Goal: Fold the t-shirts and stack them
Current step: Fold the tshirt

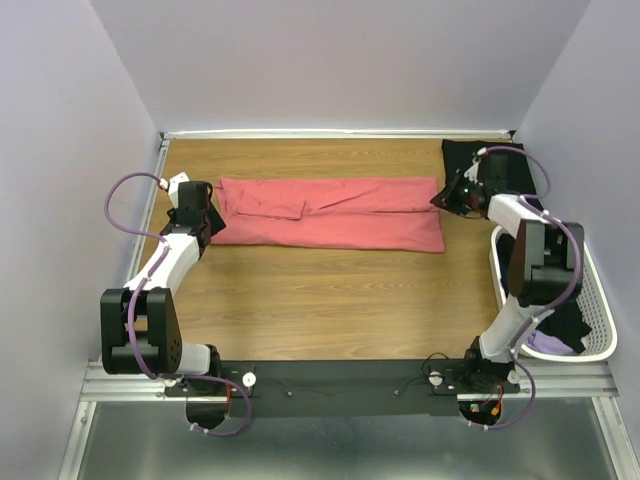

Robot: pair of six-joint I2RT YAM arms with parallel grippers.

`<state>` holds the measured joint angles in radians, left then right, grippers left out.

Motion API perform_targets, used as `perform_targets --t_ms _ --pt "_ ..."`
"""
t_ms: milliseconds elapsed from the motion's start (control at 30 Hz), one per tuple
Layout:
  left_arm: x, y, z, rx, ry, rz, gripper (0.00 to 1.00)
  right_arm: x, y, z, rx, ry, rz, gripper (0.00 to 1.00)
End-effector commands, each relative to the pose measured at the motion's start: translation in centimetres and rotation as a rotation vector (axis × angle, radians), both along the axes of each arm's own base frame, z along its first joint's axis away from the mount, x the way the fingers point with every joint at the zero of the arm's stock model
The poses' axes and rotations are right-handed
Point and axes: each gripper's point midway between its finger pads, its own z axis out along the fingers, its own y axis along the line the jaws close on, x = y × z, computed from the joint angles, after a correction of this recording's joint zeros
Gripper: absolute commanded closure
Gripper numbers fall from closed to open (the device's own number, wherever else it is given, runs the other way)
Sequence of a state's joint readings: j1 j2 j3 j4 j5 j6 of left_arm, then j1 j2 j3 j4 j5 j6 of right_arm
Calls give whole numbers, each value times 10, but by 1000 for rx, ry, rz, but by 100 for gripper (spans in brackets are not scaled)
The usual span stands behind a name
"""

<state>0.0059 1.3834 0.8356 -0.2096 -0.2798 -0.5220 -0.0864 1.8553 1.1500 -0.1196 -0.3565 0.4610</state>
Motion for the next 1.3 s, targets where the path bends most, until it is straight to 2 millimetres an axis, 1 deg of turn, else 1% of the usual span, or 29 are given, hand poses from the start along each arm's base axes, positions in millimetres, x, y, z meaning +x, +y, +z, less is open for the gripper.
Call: perform_targets --t_ms 0,33,67,133,200,233,367,400,433,467,600,700,767,800,867,900,933,1000,1067,1100,1167,1200,1233,1267 --pt "4 4 10 21 -32 19 39 -6 4 48 -9 -119 30 71" --pt "4 4 10 20 -35 20 39 -8 8 52 12 -126 44 71" --pt "3 4 8 18 -31 21 39 -13 15 51 45 -115 70 71" --pt "3 3 6 13 -28 17 39 -17 18 41 67 -88 82 71" --pt "3 3 5 11 -27 17 39 -19 18 29 65 -60 77 71" --pt "2 3 4 14 -23 13 39 -19 15 19 51 -39 65 71" --pt "1 2 4 14 -24 11 39 -19 7 -3 28 5 53 71" --pt "2 2 4 14 -24 11 39 -20 6 -14 29 29 50 71" --pt "2 2 4 13 -25 10 39 -20 2 -18 27 39 39 71" --pt "3 2 3 10 -22 8 38 -21 -2 -27 17 61 22 71" --pt "4 0 3 5 -21 2 39 -27 -17 -43 -13 105 -36 71" --pt "3 0 1 5 -17 4 39 -31 -31 -49 -46 127 -96 71" --pt "3 -2 -1 -7 -12 -5 39 -33 -36 -48 -61 127 -123 70" --pt "3 -3 -2 -12 -9 -7 39 -33 -34 -45 -60 119 -116 70" --pt "3 -6 -3 -29 -10 -12 39 -31 -30 -29 -41 80 -97 69" --pt "4 -7 -2 -31 -13 -13 39 -32 -28 -26 -39 72 -88 68" --pt "6 -8 1 -38 -18 -20 39 -30 -27 -11 -43 38 -88 68" --pt "7 -11 3 -52 -22 -29 39 -32 -23 0 -38 14 -87 67" --pt "11 -34 6 -73 -21 -85 39 -37 -12 9 -26 -3 -68 66" --pt "14 -38 9 -74 -24 -93 39 -38 -4 19 -19 -26 -52 66" --pt "14 -49 4 -79 1 -114 39 -48 8 20 -11 -24 -31 65" --pt "14 -62 2 -87 8 -142 39 -51 16 25 1 -34 -11 65" --pt "15 -69 2 -94 14 -155 40 -57 28 23 21 -23 18 66" --pt "15 -76 -2 -109 26 -171 41 -62 39 23 51 -19 54 65"
